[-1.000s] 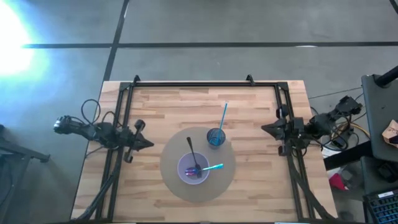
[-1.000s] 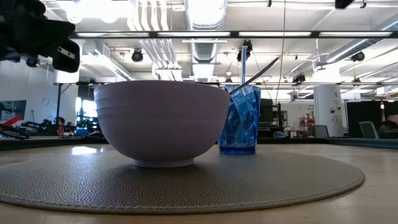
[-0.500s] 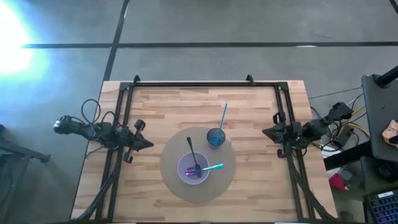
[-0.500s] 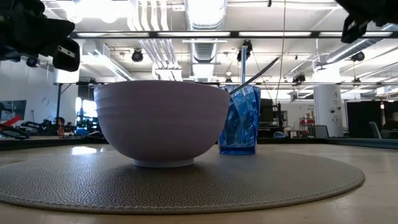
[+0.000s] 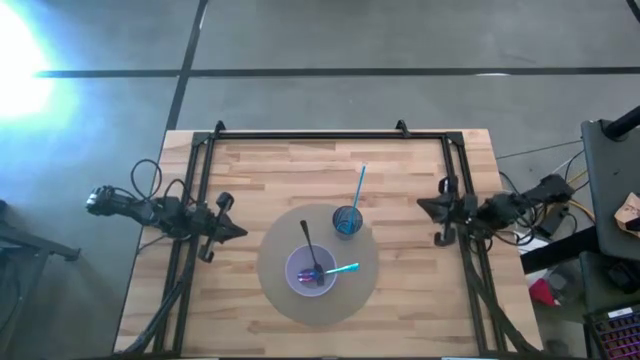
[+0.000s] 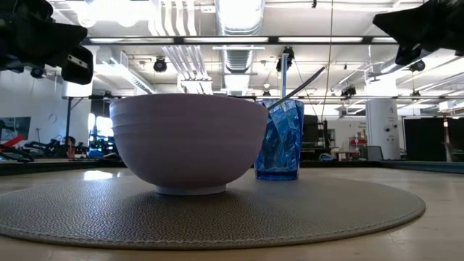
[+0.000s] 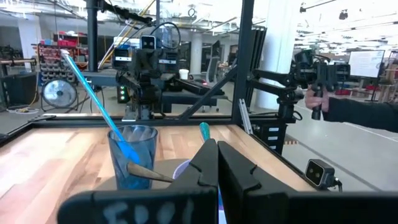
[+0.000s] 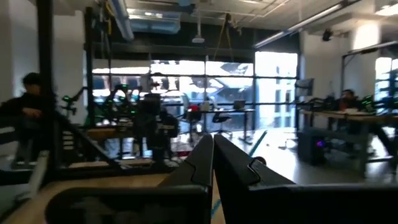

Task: Pick & Place Utensil
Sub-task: Return to Home Position

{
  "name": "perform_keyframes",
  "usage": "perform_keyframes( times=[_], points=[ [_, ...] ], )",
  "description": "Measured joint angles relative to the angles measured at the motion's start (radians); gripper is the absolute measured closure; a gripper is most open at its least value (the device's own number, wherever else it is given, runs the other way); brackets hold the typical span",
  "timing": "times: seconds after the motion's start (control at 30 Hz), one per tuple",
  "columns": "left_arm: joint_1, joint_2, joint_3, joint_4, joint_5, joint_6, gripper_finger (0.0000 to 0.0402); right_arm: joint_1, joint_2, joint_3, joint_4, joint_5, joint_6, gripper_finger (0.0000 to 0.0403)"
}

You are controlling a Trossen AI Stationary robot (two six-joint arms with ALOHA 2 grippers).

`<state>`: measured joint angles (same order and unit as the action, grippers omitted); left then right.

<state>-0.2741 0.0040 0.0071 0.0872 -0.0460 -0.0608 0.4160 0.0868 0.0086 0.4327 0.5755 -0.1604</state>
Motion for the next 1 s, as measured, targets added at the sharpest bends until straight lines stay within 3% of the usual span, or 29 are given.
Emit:
perform_keyframes(
  times=[0.3,0.6,1.0],
  points=[
    [0.000,0.000,0.001,0.000,0.000,0.000,0.0401,-0.120,0.000,0.000,-0.049,0.003,-0.051,0.0394],
    [0.000,0.000,0.001,0.000,0.000,0.000,0.0401,-0.125,0.002,0.000,-0.146,0.003,-0.019,0.0394],
    [0.000,0.000,0.001,0.001,0.000,0.000,0.0401,-0.124,0.002,0.000,-0.146,0.003,0.009,0.0394]
  ],
)
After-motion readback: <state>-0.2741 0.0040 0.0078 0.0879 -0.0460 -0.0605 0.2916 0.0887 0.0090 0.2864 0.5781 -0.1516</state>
